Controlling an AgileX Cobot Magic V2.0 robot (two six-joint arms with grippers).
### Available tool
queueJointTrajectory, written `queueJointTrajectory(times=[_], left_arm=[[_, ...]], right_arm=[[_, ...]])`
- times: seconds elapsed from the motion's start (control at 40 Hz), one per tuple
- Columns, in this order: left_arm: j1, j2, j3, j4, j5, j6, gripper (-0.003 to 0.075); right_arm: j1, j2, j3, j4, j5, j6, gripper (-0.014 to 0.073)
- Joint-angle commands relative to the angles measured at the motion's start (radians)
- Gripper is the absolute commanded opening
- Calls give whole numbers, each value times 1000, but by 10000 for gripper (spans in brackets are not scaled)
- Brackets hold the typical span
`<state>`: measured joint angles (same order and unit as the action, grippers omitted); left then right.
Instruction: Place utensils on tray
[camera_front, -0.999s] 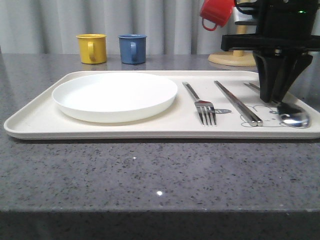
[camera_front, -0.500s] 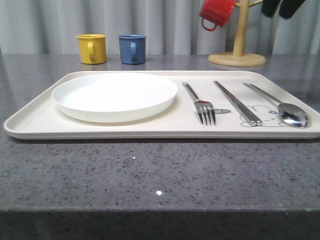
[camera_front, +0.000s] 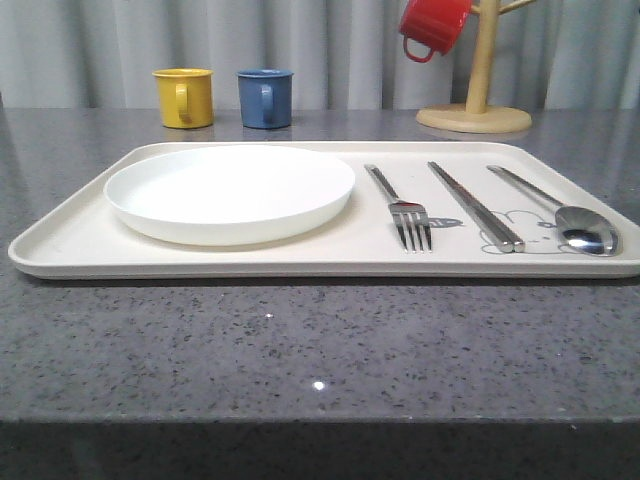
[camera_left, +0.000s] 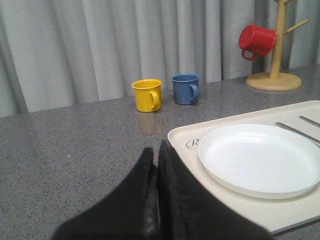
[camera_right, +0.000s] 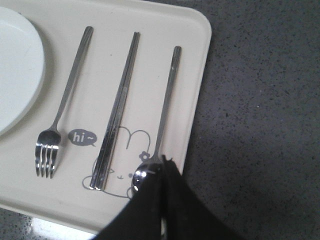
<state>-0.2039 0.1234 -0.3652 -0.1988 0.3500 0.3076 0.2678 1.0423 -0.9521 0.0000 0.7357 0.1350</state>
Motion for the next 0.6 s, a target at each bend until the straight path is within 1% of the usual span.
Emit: queueJointTrajectory(times=[0.0,0.125,0.225,0.4,0.574], left_arm=[[-1,13,-28,-15,-80,-9,-18],[-1,13,-28,-15,-80,-9,-18],[-1,13,-28,-15,-80,-9,-18],[-1,13,-28,-15,-80,-9,-18],[-1,13,-28,-15,-80,-9,-18]], right_arm=[[0,-155,138,-12,-225,-18,-70],[0,-359,326,-12,-379,-18,-70],[0,-535,446,-22,-441,-18,-70],[0,-806,583,-21,-463,-18,-70],[0,-936,616,-21,-473,-18,-70]])
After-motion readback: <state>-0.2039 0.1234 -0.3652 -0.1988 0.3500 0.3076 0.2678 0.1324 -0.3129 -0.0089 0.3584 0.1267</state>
